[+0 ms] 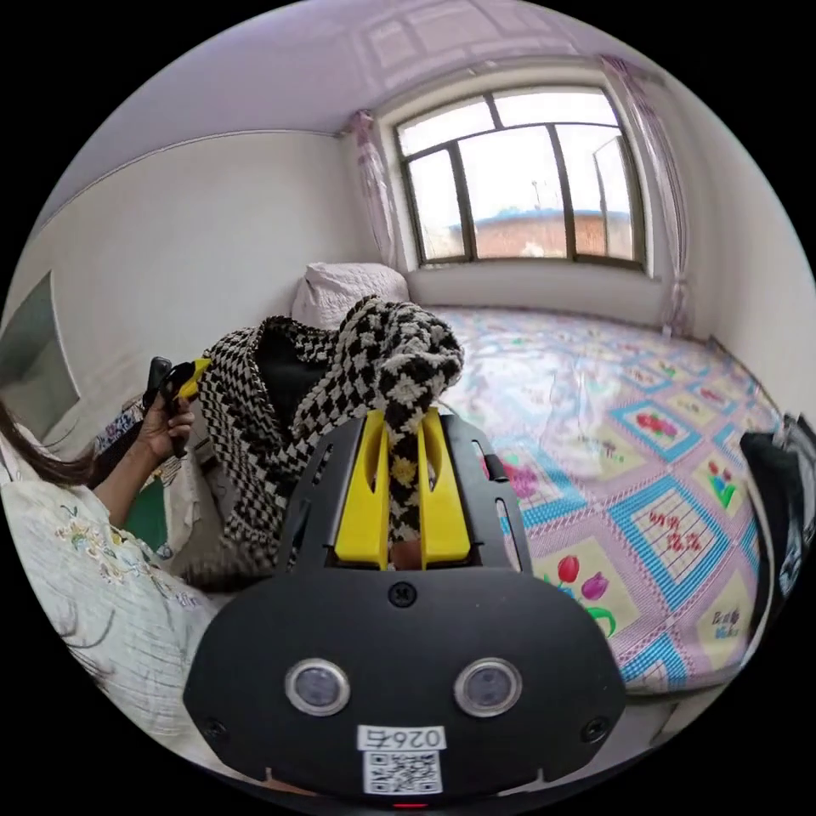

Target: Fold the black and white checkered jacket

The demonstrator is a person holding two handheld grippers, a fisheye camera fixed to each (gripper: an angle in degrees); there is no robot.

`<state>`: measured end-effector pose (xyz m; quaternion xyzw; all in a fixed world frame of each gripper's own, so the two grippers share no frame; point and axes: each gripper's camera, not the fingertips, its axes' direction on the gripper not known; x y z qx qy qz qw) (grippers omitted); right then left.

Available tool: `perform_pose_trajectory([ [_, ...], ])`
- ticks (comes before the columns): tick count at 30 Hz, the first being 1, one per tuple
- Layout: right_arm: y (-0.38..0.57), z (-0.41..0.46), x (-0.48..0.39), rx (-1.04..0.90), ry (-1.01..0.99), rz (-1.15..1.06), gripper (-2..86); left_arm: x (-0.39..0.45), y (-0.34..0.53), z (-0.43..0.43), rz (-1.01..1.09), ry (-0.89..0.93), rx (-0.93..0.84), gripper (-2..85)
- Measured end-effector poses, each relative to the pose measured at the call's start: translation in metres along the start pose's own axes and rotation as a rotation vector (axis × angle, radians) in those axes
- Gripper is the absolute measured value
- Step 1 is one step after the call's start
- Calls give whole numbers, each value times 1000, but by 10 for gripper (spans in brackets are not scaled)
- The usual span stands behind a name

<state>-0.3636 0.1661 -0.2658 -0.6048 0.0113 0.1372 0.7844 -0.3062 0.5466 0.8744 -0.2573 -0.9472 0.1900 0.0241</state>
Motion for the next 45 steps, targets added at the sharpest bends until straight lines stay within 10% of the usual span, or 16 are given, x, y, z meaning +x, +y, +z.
perform_pose_trajectory([
  [22, 1, -337, -230, 642, 186, -493, 10, 288, 147, -171, 647, -43, 372, 49],
  [45, 76, -448, -311, 941, 424, -659, 12, 368, 266, -170, 894, -113, 489, 49],
])
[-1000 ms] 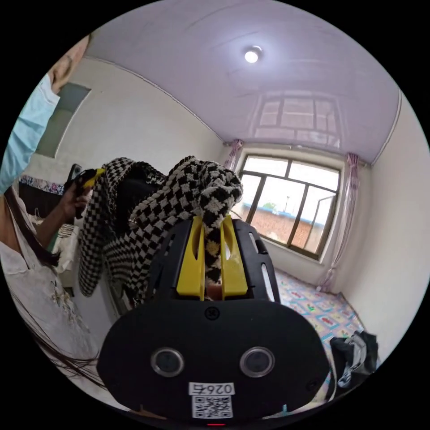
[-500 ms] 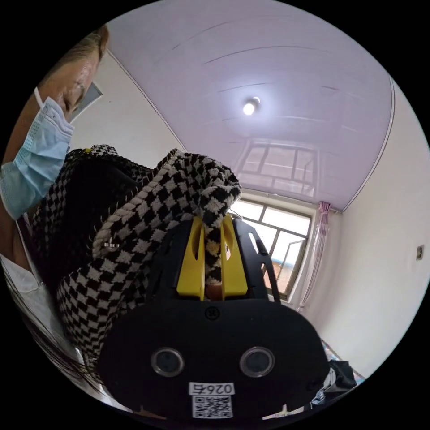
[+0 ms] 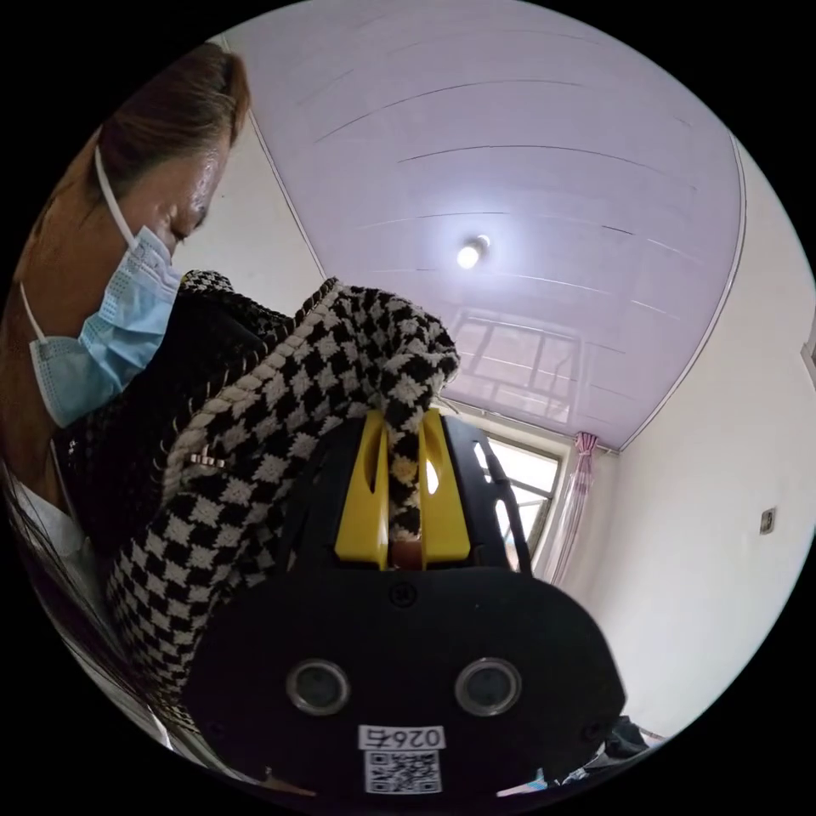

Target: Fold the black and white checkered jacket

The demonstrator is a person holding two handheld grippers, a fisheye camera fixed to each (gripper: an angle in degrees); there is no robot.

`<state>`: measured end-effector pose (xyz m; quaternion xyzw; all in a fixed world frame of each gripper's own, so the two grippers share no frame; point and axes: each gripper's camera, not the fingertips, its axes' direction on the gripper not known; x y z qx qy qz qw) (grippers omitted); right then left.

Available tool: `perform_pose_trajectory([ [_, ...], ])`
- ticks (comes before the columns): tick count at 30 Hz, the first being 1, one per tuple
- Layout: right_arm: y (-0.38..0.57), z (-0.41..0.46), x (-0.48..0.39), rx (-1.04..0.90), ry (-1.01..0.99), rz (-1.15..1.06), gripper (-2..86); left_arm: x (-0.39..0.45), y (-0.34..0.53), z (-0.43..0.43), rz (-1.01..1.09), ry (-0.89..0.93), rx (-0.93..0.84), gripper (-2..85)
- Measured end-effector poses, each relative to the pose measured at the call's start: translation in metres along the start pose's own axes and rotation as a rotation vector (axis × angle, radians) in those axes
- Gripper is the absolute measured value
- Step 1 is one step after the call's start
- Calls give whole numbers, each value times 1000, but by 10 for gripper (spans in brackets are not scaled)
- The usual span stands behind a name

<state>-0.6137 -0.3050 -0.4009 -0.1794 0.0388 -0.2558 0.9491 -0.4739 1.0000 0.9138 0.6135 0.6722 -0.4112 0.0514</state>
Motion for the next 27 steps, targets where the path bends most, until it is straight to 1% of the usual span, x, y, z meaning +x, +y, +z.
perform_pose_trajectory([
  [14, 8, -9, -8, -16, 6, 2, 12, 32, 14, -6, 12, -18, 2, 49],
  [27, 5, -23, -12, 7, 13, -13, 14, 44, -8, -7, 37, -25, 8, 50],
])
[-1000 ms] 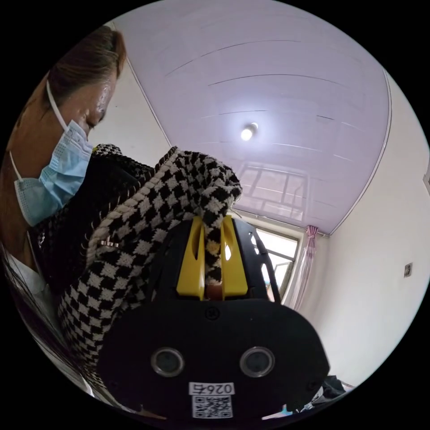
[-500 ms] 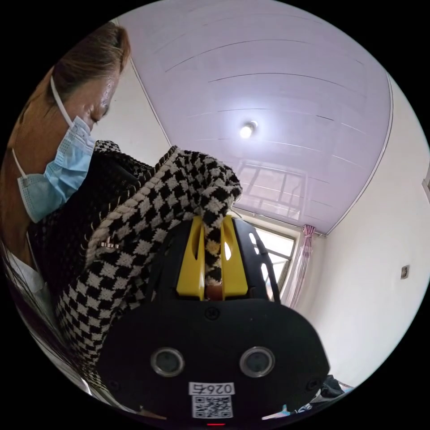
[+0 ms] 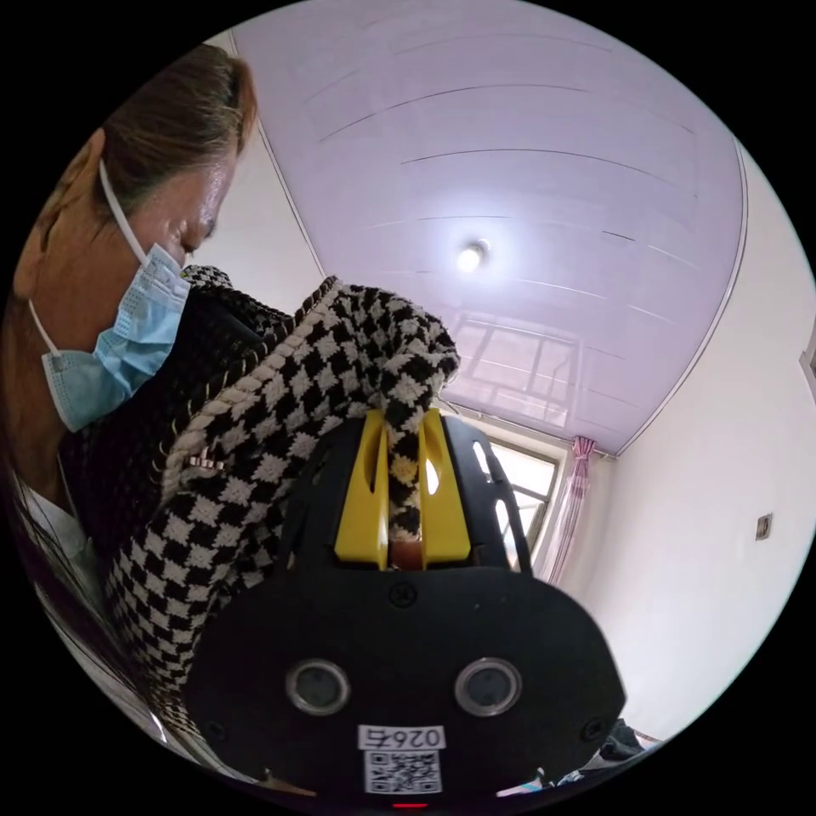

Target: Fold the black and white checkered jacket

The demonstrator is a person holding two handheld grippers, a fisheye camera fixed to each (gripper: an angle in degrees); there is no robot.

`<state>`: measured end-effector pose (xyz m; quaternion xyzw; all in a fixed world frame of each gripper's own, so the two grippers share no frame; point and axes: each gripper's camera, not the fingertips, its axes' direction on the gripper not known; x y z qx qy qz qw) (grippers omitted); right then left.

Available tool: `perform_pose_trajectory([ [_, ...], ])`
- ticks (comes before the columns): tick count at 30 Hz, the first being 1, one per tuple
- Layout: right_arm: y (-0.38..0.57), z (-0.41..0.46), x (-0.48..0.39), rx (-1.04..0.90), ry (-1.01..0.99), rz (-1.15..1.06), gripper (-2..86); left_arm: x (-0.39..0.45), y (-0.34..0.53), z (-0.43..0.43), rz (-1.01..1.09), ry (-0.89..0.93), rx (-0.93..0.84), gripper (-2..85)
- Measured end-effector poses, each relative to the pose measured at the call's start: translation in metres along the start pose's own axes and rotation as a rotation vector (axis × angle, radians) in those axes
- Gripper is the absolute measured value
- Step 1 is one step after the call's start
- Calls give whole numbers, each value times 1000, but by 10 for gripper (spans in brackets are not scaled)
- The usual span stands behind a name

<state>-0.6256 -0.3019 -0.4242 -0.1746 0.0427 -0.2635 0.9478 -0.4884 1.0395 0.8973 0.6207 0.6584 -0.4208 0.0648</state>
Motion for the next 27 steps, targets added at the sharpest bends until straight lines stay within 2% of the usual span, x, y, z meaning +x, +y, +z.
perform_pose_trajectory([
  [7, 4, -7, 4, -2, 38, -6, 13, -13, -13, 19, -8, 14, -5, 50],
  [14, 28, 0, 15, -33, 120, -6, 13, -52, -17, 76, -30, 64, -38, 50],
  [22, 97, 64, 54, -163, 149, 23, 14, -104, -7, 160, -55, 77, -70, 50],
  [27, 152, 114, 69, -212, 208, -3, 15, -148, 15, 232, -83, -4, -129, 50],
])
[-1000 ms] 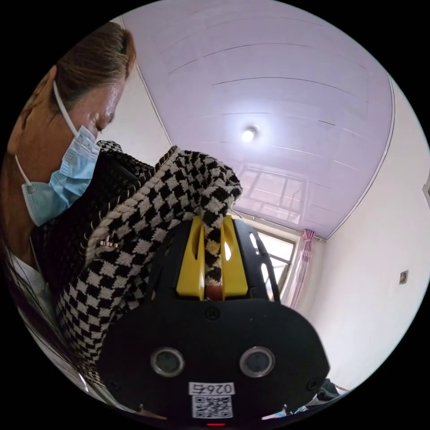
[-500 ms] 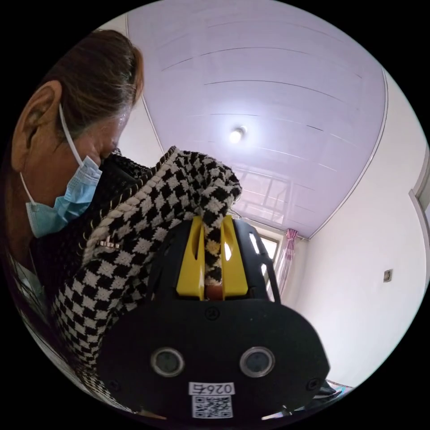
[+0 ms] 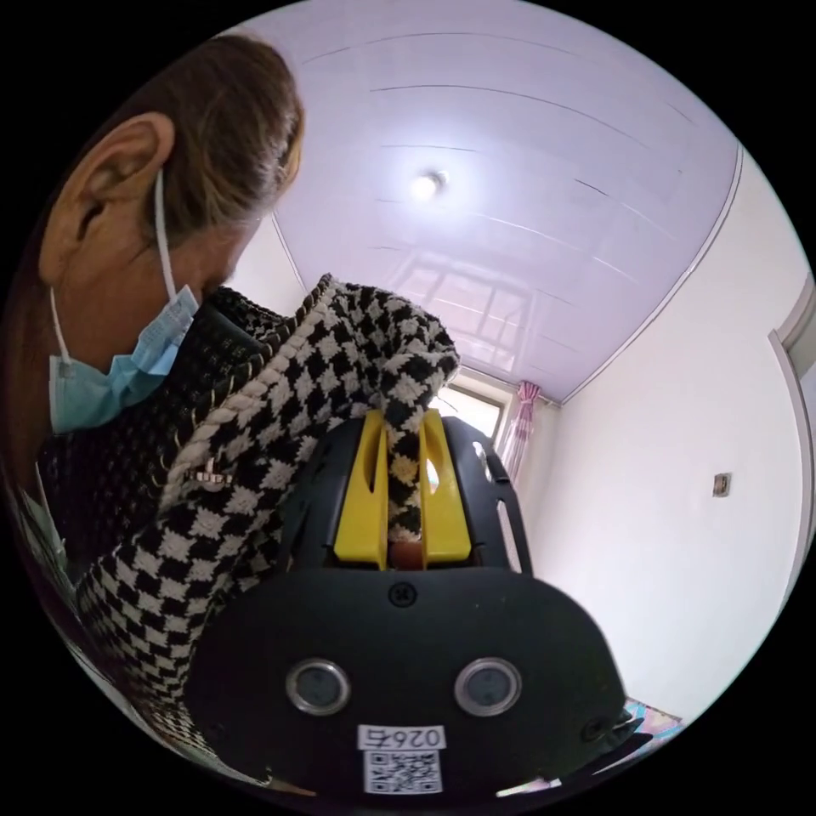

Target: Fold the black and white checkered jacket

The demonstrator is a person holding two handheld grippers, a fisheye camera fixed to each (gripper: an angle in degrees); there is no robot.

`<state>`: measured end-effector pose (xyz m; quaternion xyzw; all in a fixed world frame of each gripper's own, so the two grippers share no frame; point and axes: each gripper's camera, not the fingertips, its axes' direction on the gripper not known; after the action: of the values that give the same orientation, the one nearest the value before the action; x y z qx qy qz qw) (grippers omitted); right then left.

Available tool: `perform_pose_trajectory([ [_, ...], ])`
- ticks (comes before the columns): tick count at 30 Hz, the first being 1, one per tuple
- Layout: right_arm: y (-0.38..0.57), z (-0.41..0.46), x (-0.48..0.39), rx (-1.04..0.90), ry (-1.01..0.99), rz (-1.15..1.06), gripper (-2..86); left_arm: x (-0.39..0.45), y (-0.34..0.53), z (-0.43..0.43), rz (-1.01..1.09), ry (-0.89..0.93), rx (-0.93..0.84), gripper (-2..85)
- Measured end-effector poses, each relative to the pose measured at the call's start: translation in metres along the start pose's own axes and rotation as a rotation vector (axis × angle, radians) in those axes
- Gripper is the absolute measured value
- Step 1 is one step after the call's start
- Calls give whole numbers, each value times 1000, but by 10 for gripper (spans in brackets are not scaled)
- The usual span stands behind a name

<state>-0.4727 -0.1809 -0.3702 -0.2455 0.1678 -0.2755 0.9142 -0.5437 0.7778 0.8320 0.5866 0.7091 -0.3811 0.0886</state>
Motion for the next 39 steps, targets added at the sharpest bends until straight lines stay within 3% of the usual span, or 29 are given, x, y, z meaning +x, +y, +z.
perform_pose_trajectory([
  [7, 87, 160, 26, -149, -72, -24, 16, -101, 26, 129, -137, -68, -108, 51],
  [11, 161, 286, 57, -280, -220, 78, 22, -221, 82, 265, -334, -126, -293, 49],
  [14, 256, 442, 70, -491, -318, 200, 36, -331, 148, 382, -419, -264, -455, 1],
  [16, 369, 589, 69, -736, -421, 321, 50, -411, 203, 433, -685, -341, -612, -5],
  [17, 405, 626, 72, -829, -476, 415, 56, -452, 242, 446, -919, -212, -594, -8],
  [18, 480, 688, 79, -1011, -681, 645, 69, -465, 268, 443, -1022, -45, -372, -8],
  [19, 544, 717, 85, -1062, -858, 886, 55, -466, 280, 438, -1063, -7, -258, -9],
  [20, 568, 719, 89, -1030, -907, 991, 48, -463, 300, 436, -1106, 42, -148, -9],
  [22, 612, 691, 102, -814, -976, 1175, 19, -453, 323, 443, -1109, 55, -291, -9],
  [24, 624, 658, 103, -802, -910, 1108, 3, -429, 354, 441, -1101, -42, -574, -9],
  [28, 651, 574, 77, -916, -788, 1004, -1, -391, 394, 419, -1129, -93, -848, -3],
  [30, 662, 544, 52, -1027, -765, 966, 12, -369, 405, 400, -1105, -241, -1021, 19],
  [33, 664, 502, 9, -1183, -644, 850, 49, -348, 400, 389, -990, -391, -1153, 70],
  [37, 637, 477, -53, -1263, -491, 621, 103, -333, 374, 404, -812, -398, -1217, 126],
  [39, 619, 480, -84, -1271, -464, 493, 119, -324, 354, 428, -675, -356, -1265, 207],
])
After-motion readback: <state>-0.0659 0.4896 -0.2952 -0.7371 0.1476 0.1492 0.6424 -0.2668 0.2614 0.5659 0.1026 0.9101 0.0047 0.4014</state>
